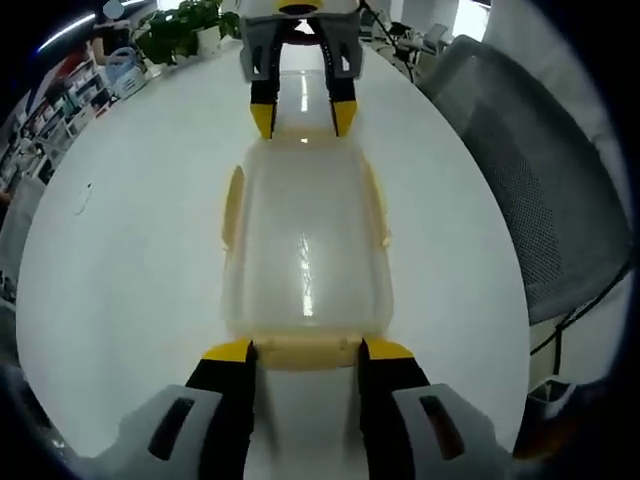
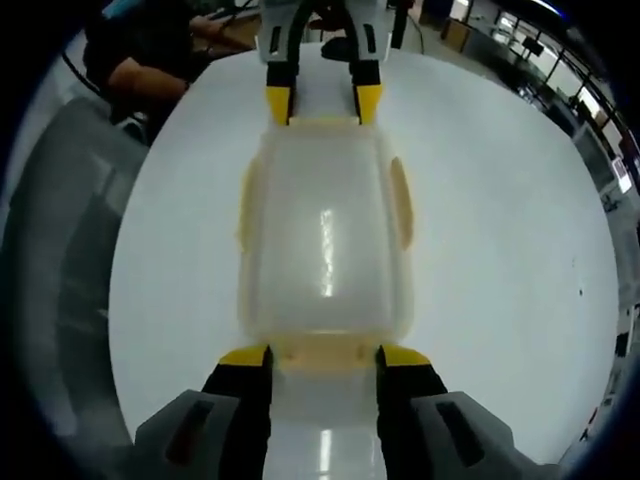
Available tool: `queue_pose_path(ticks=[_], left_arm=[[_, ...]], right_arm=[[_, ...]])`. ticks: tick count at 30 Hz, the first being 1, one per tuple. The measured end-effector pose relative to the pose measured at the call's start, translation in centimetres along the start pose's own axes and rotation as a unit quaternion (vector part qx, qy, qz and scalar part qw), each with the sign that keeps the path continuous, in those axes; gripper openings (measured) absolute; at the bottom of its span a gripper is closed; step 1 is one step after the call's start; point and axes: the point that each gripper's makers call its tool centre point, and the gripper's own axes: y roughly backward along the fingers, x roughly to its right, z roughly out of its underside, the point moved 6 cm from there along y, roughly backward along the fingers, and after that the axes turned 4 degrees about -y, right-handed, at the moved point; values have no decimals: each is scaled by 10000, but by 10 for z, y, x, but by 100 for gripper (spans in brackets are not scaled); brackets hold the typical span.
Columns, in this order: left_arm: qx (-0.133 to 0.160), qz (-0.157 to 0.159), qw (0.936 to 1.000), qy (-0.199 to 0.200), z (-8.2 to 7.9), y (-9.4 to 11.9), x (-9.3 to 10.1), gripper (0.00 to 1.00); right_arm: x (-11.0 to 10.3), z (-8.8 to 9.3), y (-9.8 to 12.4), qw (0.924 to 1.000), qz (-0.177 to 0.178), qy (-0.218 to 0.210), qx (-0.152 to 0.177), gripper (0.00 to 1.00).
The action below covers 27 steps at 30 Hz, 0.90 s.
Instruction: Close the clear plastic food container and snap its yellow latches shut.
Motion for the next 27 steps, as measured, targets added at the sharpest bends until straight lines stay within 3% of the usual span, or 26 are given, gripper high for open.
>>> queue_pose_path(ticks=[27], left_arm=[[-112, -169, 9997, 146, -1, 2, 6, 39]], right_arm=[[1, -1, 2, 10000, -58, -54, -7, 38]])
